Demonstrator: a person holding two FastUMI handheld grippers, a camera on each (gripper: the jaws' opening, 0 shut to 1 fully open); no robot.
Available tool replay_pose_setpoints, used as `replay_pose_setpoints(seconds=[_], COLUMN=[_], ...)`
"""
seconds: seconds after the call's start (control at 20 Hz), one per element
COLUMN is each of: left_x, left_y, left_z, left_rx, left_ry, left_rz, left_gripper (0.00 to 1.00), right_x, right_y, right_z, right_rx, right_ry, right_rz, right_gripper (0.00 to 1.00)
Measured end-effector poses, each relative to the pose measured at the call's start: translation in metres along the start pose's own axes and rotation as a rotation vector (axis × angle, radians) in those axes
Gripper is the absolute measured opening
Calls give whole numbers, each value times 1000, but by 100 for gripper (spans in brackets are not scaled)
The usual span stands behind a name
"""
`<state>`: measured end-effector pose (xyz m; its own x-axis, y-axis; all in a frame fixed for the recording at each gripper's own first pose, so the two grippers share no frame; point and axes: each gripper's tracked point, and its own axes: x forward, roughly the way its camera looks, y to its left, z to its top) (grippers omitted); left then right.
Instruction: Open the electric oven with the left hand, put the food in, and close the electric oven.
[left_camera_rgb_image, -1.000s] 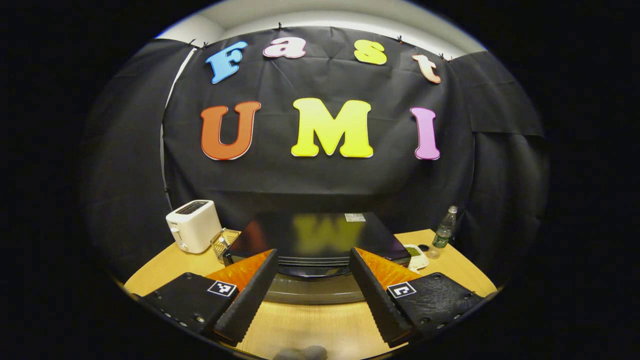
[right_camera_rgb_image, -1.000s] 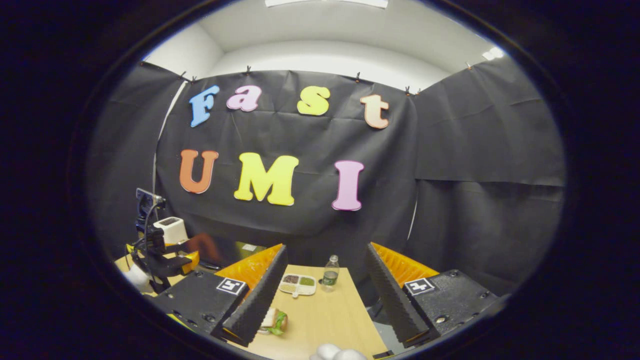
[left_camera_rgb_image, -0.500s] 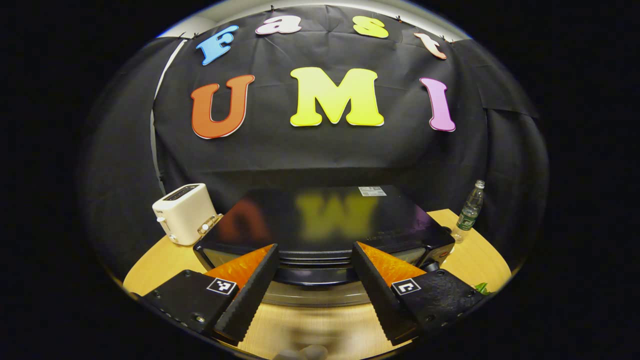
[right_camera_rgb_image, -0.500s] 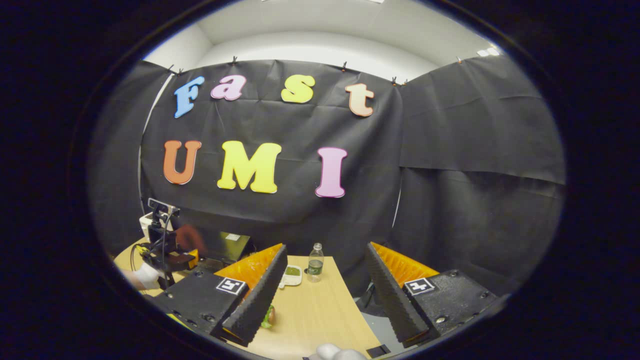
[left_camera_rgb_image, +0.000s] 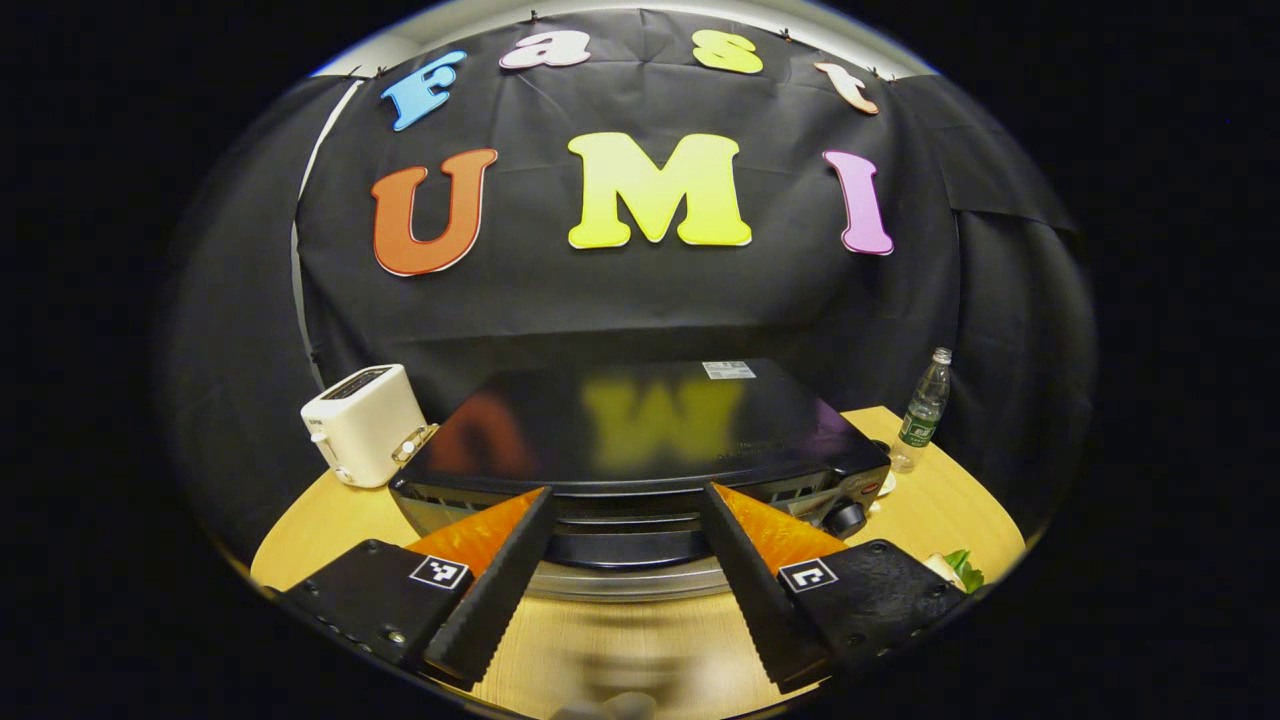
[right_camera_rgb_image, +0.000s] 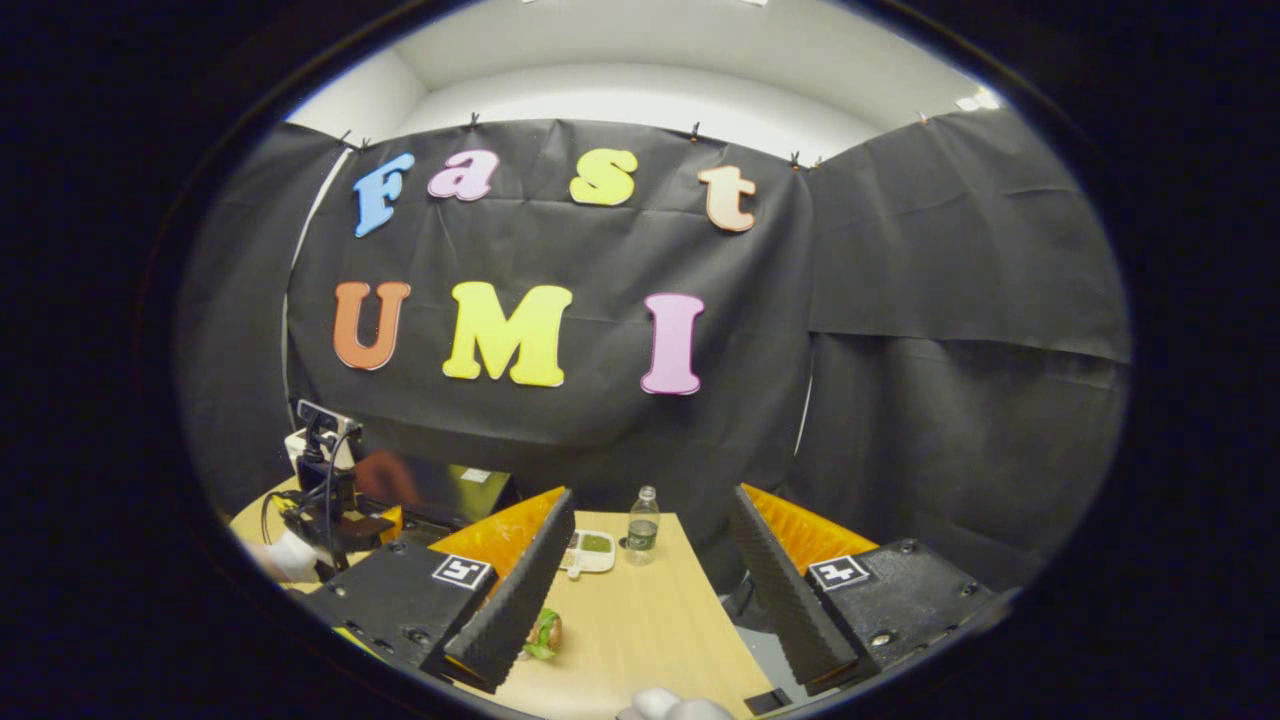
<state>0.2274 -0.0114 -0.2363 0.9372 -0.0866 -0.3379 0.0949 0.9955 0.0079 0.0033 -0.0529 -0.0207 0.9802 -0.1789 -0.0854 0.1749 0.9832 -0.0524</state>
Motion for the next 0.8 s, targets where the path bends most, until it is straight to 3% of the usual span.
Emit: replay_pose_setpoints(seconds=[0.15, 0.2, 0.25, 0.8], left_x=[-13, -16, -21, -67], left_y=[-2, -2, -2, -4], left_z=[-8, -10, -13, -64], left_rx=[5, 4, 5, 5], left_ry=[2, 2, 7, 47], left_rz=[-2, -4, -6, -9], left_gripper=[97, 97, 97, 96], right_x=[-3, -4, -4, -19], right_y=[4, 5, 6, 17], right_z=[0, -1, -2, -22], right_rx=[0, 1, 1, -6], right_ry=[-2, -1, -1, 33], right_rz=[18, 19, 24, 64], right_gripper=[94, 100, 94, 94])
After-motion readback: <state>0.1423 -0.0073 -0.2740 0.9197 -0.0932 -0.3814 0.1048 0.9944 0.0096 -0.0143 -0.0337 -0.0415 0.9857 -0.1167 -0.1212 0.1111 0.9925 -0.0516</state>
